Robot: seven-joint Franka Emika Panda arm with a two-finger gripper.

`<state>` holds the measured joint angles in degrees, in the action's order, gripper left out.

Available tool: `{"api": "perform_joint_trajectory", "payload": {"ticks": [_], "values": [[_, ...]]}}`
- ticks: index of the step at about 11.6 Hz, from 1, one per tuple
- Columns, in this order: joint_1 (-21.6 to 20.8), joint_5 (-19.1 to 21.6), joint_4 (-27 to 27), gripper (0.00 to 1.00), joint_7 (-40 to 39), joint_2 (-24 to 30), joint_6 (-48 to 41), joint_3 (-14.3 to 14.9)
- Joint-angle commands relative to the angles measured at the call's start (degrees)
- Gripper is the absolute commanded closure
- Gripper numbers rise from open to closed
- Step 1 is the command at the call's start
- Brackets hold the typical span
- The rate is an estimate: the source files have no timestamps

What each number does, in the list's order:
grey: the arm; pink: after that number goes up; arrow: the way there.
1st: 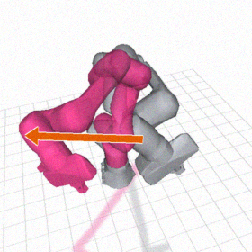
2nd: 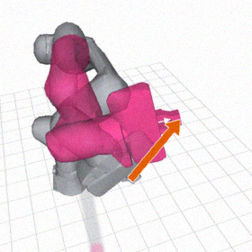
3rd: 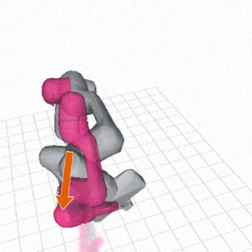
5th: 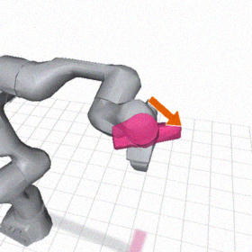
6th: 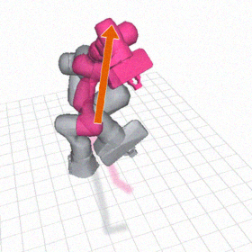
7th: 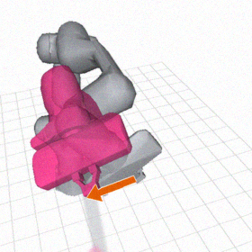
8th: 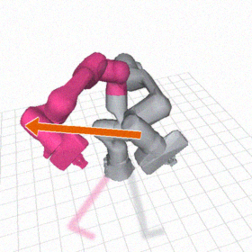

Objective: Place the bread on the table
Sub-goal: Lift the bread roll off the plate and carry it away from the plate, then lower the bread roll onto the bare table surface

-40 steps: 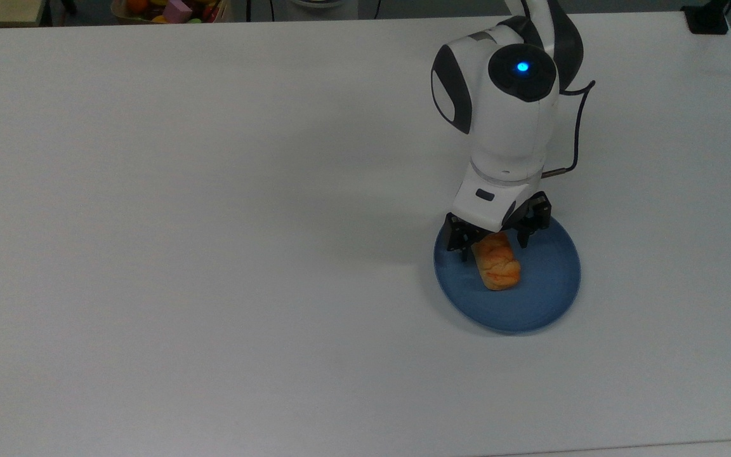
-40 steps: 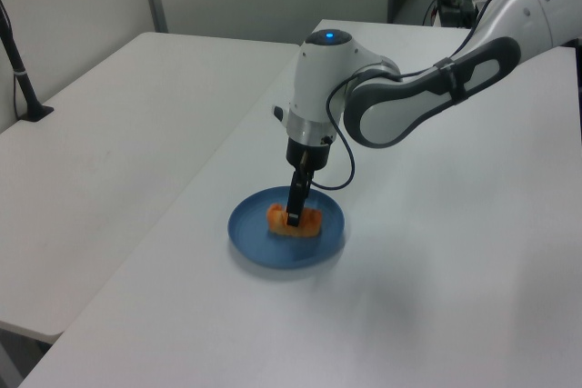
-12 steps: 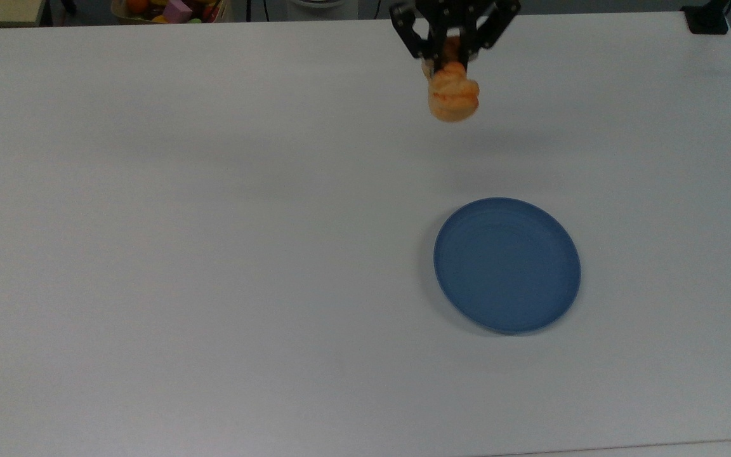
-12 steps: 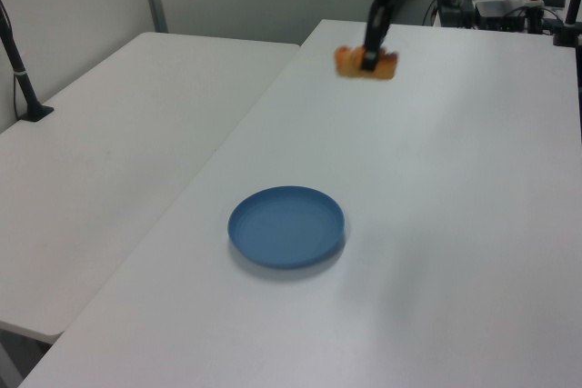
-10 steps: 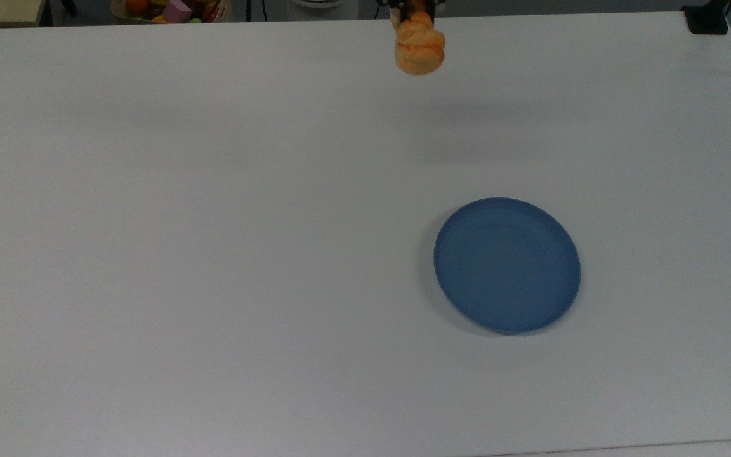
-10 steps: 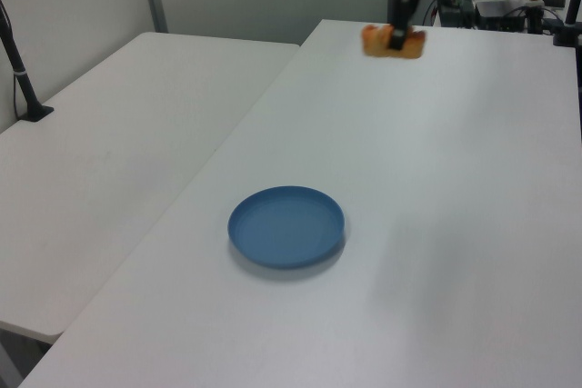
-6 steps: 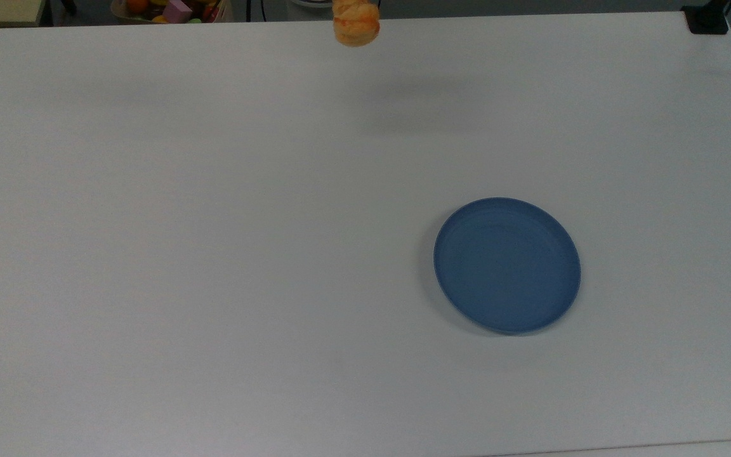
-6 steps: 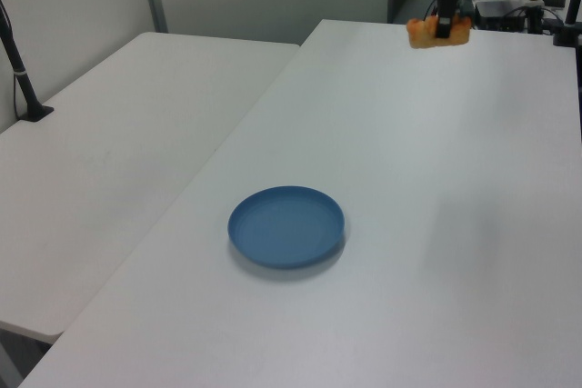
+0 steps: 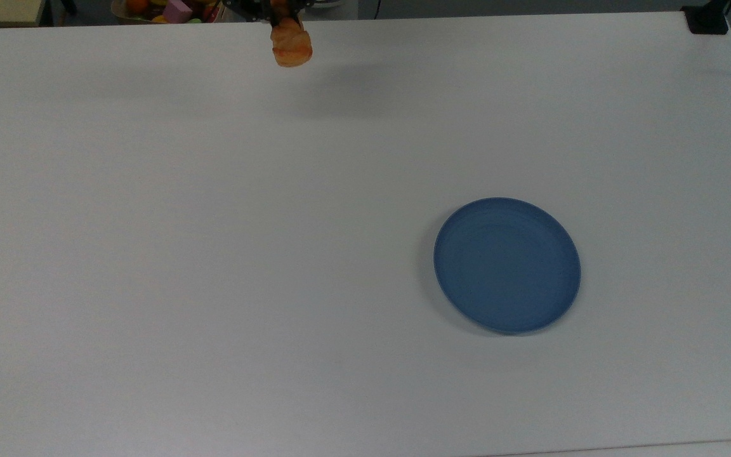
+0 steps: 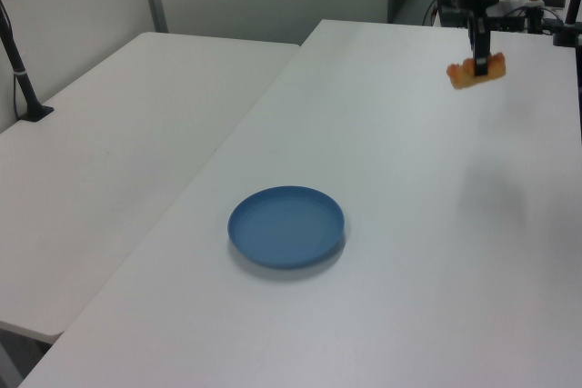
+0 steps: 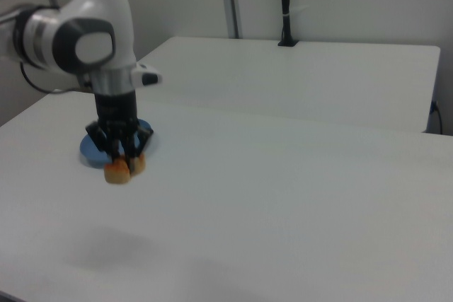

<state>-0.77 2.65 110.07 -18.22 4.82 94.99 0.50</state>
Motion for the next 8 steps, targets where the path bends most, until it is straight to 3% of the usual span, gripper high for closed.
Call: {"api": "perform_joint_trajectory", "payload": {"ticks": [1,3,8], "values": [[1.3,-1.4,10.8,0.71,-1.4,0.8,11.8,0.1],[2.6,-1.6,16.1,0.71,-1.4,-1.6,21.8,0.1],[5.9,-2.3,22.5,0.70,-3.5,-6.0,36.1,0.1]]}}
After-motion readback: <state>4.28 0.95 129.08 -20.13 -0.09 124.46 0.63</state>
